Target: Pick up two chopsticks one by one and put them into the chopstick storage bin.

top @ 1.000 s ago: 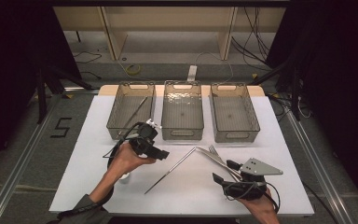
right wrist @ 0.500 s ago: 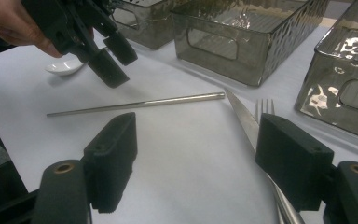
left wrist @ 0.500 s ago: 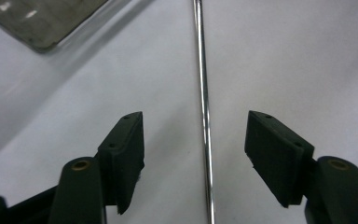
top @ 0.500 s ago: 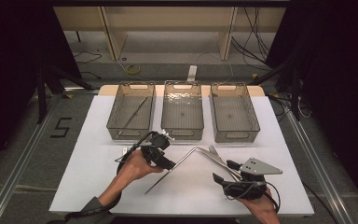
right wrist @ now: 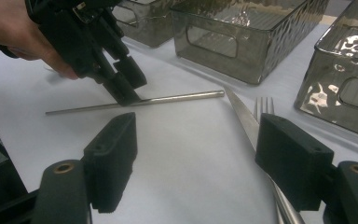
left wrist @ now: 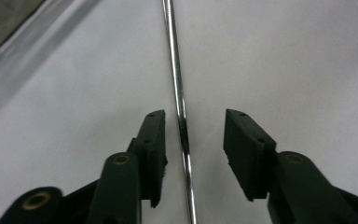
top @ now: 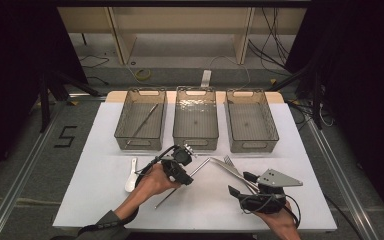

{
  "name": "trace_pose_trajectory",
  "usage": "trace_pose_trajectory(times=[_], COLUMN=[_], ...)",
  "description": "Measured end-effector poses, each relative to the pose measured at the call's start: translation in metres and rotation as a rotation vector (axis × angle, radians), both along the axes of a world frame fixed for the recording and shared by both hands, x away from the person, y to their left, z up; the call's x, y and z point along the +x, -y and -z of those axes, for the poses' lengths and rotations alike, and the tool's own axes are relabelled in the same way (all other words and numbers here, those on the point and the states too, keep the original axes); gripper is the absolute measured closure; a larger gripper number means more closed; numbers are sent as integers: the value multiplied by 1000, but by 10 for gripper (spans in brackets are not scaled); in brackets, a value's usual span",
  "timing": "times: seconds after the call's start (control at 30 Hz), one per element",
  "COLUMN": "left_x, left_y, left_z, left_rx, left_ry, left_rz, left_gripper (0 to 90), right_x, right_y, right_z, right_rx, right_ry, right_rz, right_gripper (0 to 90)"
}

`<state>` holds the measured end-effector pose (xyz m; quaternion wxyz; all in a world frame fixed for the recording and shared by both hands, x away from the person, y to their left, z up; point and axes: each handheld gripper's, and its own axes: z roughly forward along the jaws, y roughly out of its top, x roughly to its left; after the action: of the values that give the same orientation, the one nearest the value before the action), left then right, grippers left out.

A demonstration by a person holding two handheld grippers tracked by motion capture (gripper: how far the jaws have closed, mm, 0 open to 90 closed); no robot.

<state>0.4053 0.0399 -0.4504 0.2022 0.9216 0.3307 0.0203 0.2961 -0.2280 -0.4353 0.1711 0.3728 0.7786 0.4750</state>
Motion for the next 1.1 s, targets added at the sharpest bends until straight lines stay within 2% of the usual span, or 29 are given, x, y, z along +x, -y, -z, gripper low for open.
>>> trace_pose_trajectory(times=[0.17,0.4,0.47,0.97,1.1], left_x=[2,4,4,4,5], left_y=[3,4,4,9,7], left_z=[5,8,8,11,12], left_rx=[30,48,52,97,81], left_ry=[-8,-19,-8,0,-2], left_rz=[6,11,13,31,22], left_gripper=[640,710,731,824,837], right_x=[0,0,-1,-1,-1], right_y=[-1,-1,-2,-3,-2], right_z=[0,0,0,1,0], right_rx=[-5,-10,-10,-14,-15], right_ry=[-2,1,2,5,6], right_rz=[-6,-7,-6,-6,-5], right_gripper=[299,299,300,303,304])
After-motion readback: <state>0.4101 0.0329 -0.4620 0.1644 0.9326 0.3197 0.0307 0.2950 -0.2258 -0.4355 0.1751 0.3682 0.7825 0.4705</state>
